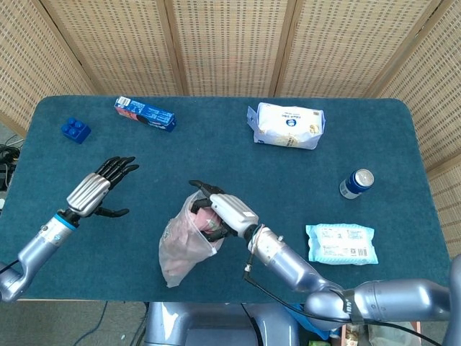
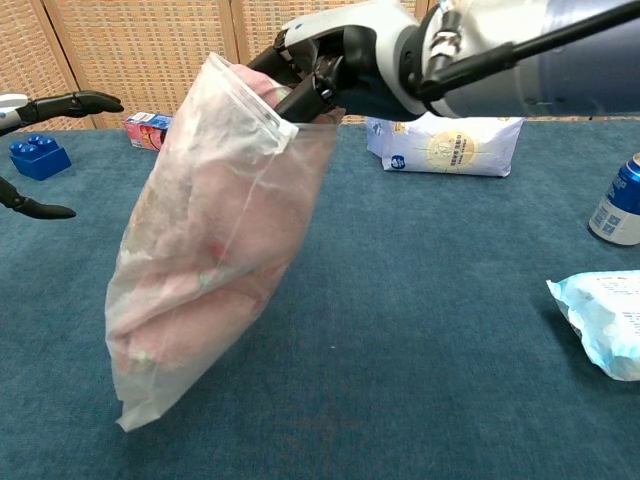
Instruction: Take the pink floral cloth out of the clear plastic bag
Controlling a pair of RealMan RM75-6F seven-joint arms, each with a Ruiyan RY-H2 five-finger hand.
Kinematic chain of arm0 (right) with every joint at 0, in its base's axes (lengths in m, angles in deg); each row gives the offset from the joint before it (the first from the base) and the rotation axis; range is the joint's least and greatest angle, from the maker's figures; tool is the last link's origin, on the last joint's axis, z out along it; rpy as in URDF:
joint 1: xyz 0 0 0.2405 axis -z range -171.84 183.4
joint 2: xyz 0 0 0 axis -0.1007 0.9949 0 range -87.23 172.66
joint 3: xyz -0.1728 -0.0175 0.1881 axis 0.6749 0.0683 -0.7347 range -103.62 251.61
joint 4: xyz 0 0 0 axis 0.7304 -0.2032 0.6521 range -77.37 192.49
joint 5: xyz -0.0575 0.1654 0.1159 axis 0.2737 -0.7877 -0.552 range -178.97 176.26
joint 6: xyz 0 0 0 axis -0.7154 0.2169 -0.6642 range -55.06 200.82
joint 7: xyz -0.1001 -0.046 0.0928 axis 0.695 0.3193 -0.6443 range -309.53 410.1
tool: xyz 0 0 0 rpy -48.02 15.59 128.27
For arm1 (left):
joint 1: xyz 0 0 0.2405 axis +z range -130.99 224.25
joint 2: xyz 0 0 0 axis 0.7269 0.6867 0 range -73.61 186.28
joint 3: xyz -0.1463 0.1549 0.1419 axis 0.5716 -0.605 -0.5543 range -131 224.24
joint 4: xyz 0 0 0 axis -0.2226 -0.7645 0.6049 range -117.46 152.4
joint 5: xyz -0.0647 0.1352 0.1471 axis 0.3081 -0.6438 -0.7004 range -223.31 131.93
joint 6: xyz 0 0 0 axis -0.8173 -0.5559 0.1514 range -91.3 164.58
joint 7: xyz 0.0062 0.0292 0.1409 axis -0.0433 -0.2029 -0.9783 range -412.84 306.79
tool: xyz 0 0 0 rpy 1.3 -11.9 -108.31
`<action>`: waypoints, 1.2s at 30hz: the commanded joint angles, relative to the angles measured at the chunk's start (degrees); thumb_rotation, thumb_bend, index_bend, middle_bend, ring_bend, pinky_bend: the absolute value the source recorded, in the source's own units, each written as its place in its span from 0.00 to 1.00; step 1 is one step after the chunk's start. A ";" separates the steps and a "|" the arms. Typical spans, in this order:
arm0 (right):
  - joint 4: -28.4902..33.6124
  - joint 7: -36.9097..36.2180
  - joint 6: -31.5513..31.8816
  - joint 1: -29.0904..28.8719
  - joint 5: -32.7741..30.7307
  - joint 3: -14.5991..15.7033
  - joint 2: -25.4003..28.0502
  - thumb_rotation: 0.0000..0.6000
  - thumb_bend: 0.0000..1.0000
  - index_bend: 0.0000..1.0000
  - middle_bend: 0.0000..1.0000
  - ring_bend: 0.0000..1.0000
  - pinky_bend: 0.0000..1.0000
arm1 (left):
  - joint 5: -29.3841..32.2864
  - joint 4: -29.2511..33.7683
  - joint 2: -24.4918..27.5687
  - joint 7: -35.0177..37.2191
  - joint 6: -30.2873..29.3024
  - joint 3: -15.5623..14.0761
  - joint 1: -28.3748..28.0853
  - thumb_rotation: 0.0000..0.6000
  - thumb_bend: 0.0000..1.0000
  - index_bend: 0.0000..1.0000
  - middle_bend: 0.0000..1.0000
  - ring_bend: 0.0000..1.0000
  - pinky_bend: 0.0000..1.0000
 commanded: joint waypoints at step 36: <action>-11.63 -4.29 -3.91 7.02 1.87 -0.19 -3.06 1.00 0.95 0.78 0.00 0.00 0.00 | 1.33 5.18 -6.51 -24.44 22.31 0.69 -11.20 1.00 0.24 0.11 0.00 0.00 0.00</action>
